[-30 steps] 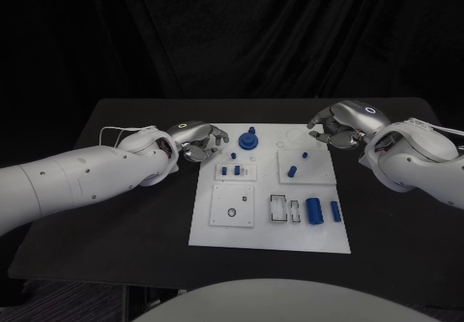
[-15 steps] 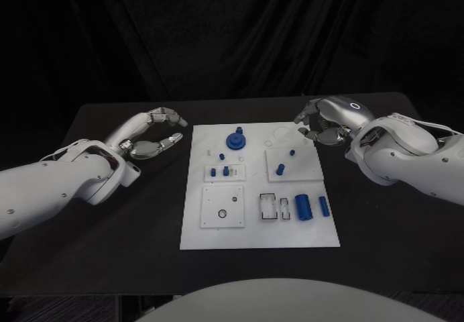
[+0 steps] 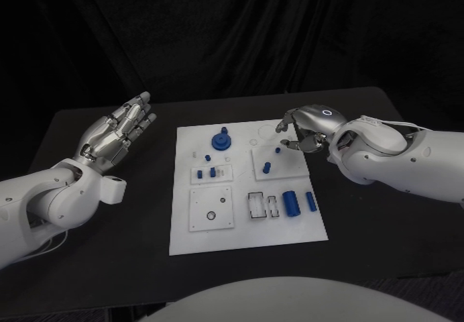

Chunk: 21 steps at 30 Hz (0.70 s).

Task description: Assemble the parts on the task board

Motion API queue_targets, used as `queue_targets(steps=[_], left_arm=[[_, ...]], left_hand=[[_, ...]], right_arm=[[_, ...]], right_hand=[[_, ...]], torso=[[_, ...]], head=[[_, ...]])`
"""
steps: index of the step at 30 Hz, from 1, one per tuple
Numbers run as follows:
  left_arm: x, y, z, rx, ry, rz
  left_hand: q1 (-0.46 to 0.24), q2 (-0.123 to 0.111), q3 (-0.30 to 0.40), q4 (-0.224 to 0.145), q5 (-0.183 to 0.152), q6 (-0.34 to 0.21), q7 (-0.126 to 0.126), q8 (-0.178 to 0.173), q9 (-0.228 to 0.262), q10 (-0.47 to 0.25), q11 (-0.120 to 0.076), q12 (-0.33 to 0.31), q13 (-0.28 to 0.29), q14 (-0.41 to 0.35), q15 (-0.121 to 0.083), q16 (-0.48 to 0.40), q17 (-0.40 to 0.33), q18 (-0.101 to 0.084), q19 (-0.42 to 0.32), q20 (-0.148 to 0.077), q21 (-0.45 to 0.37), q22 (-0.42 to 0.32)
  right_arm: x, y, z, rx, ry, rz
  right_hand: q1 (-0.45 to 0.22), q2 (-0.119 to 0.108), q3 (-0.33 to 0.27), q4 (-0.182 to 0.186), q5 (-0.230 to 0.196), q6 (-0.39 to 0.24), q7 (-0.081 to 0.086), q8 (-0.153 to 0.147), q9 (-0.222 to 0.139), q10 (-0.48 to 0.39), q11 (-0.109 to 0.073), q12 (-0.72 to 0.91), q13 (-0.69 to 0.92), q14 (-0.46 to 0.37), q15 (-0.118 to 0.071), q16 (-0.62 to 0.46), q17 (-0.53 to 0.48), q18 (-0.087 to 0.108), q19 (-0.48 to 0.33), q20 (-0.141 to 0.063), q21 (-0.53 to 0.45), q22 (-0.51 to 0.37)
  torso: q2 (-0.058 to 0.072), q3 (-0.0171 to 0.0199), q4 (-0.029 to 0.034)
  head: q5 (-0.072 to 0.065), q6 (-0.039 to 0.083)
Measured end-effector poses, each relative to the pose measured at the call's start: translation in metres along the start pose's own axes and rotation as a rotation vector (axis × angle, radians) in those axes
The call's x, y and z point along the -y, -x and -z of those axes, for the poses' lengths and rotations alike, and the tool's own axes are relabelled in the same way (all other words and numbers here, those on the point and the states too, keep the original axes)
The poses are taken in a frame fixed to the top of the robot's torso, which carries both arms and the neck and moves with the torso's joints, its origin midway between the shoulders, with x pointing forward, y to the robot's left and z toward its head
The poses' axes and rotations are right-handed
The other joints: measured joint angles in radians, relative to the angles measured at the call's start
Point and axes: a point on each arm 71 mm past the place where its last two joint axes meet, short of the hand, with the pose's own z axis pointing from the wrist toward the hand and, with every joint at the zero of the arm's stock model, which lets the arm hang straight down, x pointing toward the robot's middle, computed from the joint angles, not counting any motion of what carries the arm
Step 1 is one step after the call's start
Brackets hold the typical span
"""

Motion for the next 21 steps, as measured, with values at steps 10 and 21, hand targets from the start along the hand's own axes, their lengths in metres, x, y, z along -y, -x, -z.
queue_targets(steps=[10,21], left_arm=[[0.002,-0.009,0.002,-0.035,-0.013,0.169],[0.003,-0.014,0.003,-0.059,-0.019,0.225]], left_hand=[[0.066,0.066,-0.118,0.0,0.064,-0.016,-0.046,-0.004,-0.054,-0.008,-0.035,-0.021,-0.036,-0.001,0.007,0.0,-0.001,0.0,-0.018,0.019,-0.01,-0.097],[0.144,0.083,-0.139,-0.005,0.137,-0.004,-0.026,-0.004,-0.057,-0.002,0.017,-0.023,-0.036,0.0,0.037,0.0,0.0,0.031,-0.016,0.077,-0.01,-0.099]], right_arm=[[-0.004,-0.009,0.002,-0.03,-0.001,0.016],[-0.008,-0.015,0.002,-0.04,0.003,0.017]], right_hand=[[-0.008,0.0,-0.011,-0.003,0.009,0.007,-0.007,-0.006,0.0,0.082,-0.007,-0.014,-0.071,0.005,0.0,0.014,0.0,0.0,0.022,0.0,0.023,0.0],[-0.008,0.0,-0.012,-0.005,0.016,0.018,-0.01,-0.01,0.0,0.124,-0.014,-0.018,-0.101,0.021,-0.001,0.033,0.0,0.0,0.043,-0.004,0.05,0.0]], torso=[[0.01,-0.0213,0.0103],[0.022,-0.0346,0.0158]], head=[[0.001,0.0],[0.003,0.0]])
